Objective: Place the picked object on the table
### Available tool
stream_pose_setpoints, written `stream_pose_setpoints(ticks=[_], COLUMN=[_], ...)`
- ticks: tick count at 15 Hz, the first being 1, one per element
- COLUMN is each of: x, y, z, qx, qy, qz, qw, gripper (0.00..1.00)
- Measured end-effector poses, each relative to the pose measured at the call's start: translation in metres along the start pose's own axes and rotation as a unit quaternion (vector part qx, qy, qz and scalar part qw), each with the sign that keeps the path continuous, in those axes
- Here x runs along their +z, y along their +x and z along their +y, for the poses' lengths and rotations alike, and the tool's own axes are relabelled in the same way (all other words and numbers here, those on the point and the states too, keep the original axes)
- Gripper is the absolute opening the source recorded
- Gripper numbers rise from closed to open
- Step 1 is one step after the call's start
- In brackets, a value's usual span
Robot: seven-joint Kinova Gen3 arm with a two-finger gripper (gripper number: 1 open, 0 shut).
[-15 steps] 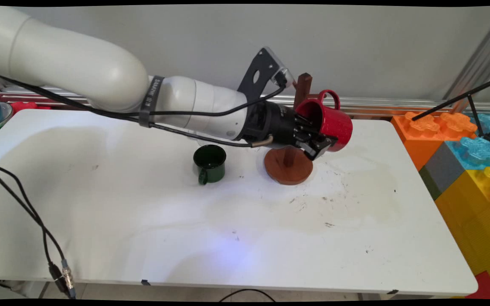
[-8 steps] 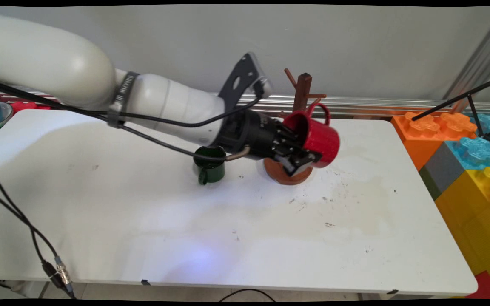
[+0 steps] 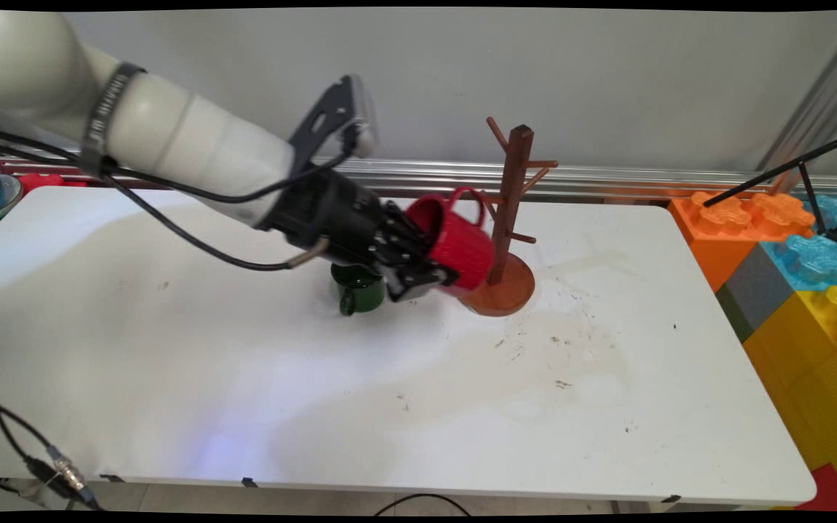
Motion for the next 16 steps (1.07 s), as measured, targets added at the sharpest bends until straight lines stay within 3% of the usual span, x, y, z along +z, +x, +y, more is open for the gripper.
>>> stream_pose_setpoints(ticks=[5, 7, 10, 16], x=[-0.034, -0.047, -0.061, -0.058], y=[-0.017, -0.028, -0.050, -0.079], z=[-0.011, -0.014, -0.019, -0.021], qx=[0.033, 0.052, 0.083, 0.130], qy=[-0.008, -0.013, -0.017, -0.030], qz=[-0.056, -0.085, -0.137, -0.209], qw=[0.9979, 0.9949, 0.9869, 0.9688], gripper=[0.00, 0.00, 0.00, 0.00])
